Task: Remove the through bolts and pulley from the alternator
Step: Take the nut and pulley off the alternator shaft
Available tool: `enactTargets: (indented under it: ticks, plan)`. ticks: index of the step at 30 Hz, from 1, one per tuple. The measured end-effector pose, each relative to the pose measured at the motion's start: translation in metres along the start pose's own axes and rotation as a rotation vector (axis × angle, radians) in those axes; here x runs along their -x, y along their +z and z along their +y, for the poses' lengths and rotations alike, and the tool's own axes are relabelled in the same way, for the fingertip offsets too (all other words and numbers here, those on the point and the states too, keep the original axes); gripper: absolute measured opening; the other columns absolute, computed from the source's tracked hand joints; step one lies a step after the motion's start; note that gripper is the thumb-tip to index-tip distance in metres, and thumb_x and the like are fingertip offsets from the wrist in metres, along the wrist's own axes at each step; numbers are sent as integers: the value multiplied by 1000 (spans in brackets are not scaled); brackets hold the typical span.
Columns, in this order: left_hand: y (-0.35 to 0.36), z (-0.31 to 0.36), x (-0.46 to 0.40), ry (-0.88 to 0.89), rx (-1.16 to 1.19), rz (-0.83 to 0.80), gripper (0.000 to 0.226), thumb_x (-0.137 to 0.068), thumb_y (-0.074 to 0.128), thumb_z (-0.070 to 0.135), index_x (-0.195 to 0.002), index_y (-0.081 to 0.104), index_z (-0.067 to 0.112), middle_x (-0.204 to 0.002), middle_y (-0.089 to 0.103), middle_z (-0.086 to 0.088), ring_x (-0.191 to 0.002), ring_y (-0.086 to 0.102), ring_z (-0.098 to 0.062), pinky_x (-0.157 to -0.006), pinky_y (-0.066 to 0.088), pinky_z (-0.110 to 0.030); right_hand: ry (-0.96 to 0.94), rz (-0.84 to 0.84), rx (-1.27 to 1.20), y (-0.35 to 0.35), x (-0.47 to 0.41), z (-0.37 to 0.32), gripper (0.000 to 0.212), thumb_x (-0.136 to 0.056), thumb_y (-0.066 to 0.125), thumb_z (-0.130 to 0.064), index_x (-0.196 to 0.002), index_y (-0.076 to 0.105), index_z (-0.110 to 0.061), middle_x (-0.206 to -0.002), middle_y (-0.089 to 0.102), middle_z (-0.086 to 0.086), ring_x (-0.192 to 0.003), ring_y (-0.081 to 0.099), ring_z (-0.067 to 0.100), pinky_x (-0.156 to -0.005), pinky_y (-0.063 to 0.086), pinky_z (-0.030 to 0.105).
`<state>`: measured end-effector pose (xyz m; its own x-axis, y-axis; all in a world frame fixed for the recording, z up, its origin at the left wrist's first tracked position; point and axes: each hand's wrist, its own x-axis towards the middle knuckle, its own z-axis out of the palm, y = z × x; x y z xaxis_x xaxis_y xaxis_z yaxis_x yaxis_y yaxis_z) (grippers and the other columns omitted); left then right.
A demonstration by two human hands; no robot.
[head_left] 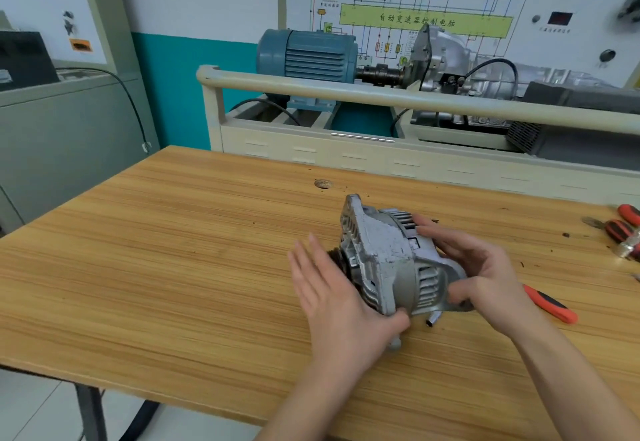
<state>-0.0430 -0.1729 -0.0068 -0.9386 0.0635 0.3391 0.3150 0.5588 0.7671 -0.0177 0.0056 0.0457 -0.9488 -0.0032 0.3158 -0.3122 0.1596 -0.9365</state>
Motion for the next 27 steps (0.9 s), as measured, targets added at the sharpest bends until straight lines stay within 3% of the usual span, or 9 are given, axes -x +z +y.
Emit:
enactTargets:
  ticks: [3,5,7,10,13,16,18,24,27]
  plan:
    - [4,0,3,-237,180,-81,148,-47,82,54,-149,-14,8,-158,5,-11,-146,1,-26,-121,6,-38,-34,53,18,-1,4,6,89,-48,37,42,-114,66,-10,-133,60,-11,-129,49,5,-78,55,21]
    - [6,-2,3,-248,273,-106,129,-42,84,49,-144,17,8,-141,39,-5,-134,33,-22,-113,32,-37,-51,75,26,1,8,7,90,-49,39,41,-116,65,-12,-134,59,-12,-127,50,3,-78,56,22]
    - [6,-5,4,-214,263,-75,106,-39,78,50,-130,35,16,-118,50,7,-115,48,-14,-98,43,-29,-56,89,2,3,11,7,90,-49,43,39,-119,62,-14,-134,57,-16,-125,51,0,-82,57,37]
    - [7,-6,8,-215,255,-58,97,-35,68,55,-121,39,20,-105,54,12,-99,54,-10,-81,43,-20,-42,104,-17,7,16,9,90,-48,48,32,-126,58,-12,-136,54,-19,-120,55,-2,-93,39,63]
    - [7,-5,8,-232,265,-35,93,-32,65,55,-116,40,23,-99,55,14,-92,54,-7,-75,44,-18,-27,120,2,8,17,13,96,-48,41,41,-124,60,-14,-138,53,-19,-119,57,2,-78,51,37]
    - [6,-5,7,-244,301,-44,93,-32,68,50,-116,40,22,-100,56,12,-92,56,-7,-77,50,-23,-45,119,-2,8,18,16,91,-45,51,25,-126,60,-17,-139,53,-17,-115,59,0,-63,49,17]
    - [5,-6,7,-239,314,-68,97,-33,69,47,-120,38,19,-105,57,9,-96,57,-10,-81,51,-27,-63,126,3,10,20,19,95,-40,51,14,-127,62,-22,-141,52,-15,-113,61,2,-63,48,17]
    - [-1,-3,6,-202,444,-126,103,-38,74,33,-130,31,15,-118,51,3,-111,52,-13,-92,47,-24,-56,158,-15,17,23,20,103,-40,50,13,-135,54,-27,-141,53,-9,-118,59,6,-65,52,19]
    - [-5,-5,-3,-153,528,-151,95,-44,77,18,-127,31,18,-121,50,0,-113,51,-8,-96,44,-19,30,135,28,22,19,15,110,-41,49,9,-135,48,-46,-145,45,-19,-92,66,4,-55,51,27]
